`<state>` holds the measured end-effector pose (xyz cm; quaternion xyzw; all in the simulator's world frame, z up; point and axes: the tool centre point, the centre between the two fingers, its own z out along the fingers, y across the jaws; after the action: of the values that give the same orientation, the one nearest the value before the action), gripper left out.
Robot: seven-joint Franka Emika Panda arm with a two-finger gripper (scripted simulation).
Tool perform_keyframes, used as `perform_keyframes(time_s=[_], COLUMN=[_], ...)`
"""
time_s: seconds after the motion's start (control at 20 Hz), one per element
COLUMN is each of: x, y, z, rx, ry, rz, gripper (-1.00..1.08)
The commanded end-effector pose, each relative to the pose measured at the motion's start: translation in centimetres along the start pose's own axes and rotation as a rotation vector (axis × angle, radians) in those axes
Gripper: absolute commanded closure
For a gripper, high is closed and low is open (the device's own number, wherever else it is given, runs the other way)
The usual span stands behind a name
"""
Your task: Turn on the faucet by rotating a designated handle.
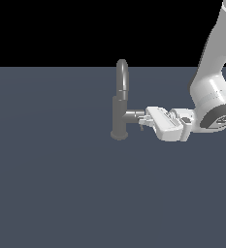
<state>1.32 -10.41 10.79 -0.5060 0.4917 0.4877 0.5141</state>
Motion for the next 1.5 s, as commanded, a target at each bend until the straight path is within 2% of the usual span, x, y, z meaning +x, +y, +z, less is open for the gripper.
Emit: perform_keyframes(time_s=[0.0,0.7,0.75,0.8,1.45], x=[1.9,6.5,6.5,4.1,5.7], y=[0.0,-1.1,-1.1,-1.5,-3.9], z=[-0.1,-0.2,-0.2,-1.6,-1.0], rx=[0.009,0.012,0.012,0.018,0.016], ry=[0.004,0.005,0.005,0.013,0.009], rz=[0.019,0.039,0.039,0.006,0.022], gripper=[1.08,1.08,1.08,1.08,1.08])
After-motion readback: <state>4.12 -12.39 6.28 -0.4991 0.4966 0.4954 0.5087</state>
